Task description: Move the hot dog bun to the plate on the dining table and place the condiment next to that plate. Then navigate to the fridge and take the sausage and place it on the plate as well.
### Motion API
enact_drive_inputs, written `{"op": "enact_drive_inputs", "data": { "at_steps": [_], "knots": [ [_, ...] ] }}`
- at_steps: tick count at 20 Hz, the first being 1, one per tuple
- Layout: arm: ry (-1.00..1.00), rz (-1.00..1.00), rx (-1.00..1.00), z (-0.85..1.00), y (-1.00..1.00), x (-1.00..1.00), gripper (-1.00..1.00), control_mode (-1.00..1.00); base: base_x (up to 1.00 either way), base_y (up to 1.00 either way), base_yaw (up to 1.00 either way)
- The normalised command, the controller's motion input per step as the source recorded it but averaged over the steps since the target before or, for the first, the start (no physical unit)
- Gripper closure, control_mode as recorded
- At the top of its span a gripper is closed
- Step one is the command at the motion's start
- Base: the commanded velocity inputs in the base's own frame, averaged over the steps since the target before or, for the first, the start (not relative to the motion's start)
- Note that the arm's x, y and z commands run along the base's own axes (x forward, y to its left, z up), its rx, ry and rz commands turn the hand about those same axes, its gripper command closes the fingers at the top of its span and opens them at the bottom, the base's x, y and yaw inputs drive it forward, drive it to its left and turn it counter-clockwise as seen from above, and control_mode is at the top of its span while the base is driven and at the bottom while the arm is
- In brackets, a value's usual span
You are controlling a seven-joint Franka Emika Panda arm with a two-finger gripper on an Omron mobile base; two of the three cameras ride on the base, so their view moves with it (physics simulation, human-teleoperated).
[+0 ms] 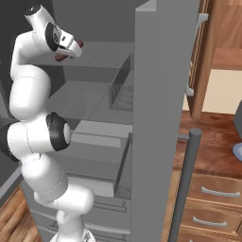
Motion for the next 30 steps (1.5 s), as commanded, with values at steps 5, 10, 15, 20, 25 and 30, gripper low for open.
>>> {"op": "enact_drive_inputs", "data": {
  "at_steps": [5, 10, 15, 20, 25, 30],
  "knots": [
    [-0.17, 0.11, 0.05, 0.03, -0.22, -0.80, 1.00, -1.00, 0.00, 0.00, 0.00],
    [-0.10, 0.19, 0.00, 0.00, -0.65, -1.00, 1.00, -1.00, 0.00, 0.00, 0.00],
    [-0.01, 0.24, -0.02, 0.00, -0.50, -1.00, 1.00, -1.00, 0.00, 0.00, 0.00],
    [0.00, 0.09, -0.08, -0.22, -0.13, -1.00, 1.00, -1.00, 0.00, 0.00, 0.00],
    [0.04, 0.00, -0.06, -0.65, 0.00, -0.97, 1.00, -1.00, 0.00, 0.00, 0.00],
    [0.07, 0.00, -0.02, -0.68, -0.01, -0.43, 1.00, -1.00, 0.00, 0.00, 0.00]
  ]
}}
